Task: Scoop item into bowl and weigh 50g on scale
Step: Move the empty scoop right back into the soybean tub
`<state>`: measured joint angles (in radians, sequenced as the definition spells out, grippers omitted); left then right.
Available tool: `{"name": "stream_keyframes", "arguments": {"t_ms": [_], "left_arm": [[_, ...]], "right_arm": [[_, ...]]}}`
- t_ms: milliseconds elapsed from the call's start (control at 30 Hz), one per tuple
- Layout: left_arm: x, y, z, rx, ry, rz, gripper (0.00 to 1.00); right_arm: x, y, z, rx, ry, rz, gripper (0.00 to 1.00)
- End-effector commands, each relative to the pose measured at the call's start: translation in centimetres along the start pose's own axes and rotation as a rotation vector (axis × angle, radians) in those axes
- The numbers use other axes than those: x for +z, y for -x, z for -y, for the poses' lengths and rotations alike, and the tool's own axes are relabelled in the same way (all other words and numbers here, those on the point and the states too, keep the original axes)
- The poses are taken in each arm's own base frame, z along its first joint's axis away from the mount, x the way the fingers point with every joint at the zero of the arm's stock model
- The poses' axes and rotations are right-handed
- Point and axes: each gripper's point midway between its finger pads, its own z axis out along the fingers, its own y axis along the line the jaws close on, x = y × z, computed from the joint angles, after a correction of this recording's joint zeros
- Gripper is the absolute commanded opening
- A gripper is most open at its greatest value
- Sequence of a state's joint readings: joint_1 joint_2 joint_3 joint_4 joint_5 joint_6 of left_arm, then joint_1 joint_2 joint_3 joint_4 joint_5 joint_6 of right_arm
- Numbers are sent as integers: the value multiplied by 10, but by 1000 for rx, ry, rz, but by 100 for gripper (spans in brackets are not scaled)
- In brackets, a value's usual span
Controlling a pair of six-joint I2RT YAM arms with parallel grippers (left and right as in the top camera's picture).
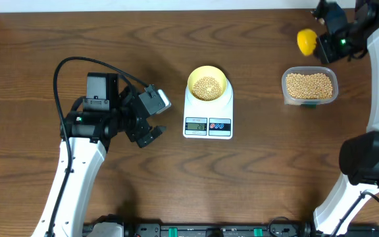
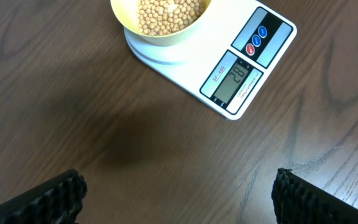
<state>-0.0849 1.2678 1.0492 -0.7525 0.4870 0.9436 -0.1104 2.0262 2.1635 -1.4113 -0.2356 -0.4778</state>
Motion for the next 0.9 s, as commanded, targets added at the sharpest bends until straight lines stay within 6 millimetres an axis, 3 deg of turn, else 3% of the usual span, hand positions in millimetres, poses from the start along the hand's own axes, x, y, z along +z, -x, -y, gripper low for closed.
{"name": "stream_keyframes", "arguments": {"t_ms": [0,467,667,867], "left_arm": [[3,-5,1,-1,-6,-15,98],[3,-5,1,-1,-6,-15,98],[3,-5,1,-1,-6,-15,97],[3,-5,1,-1,-6,-15,98]], "right_arm": [[12,-22,3,28,-21,-89,1],[63,-72,-4,100,32,-249,1],[75,-73,-1,131,18,-239,1],[74,-76,18,177,-96,-258,1]]}}
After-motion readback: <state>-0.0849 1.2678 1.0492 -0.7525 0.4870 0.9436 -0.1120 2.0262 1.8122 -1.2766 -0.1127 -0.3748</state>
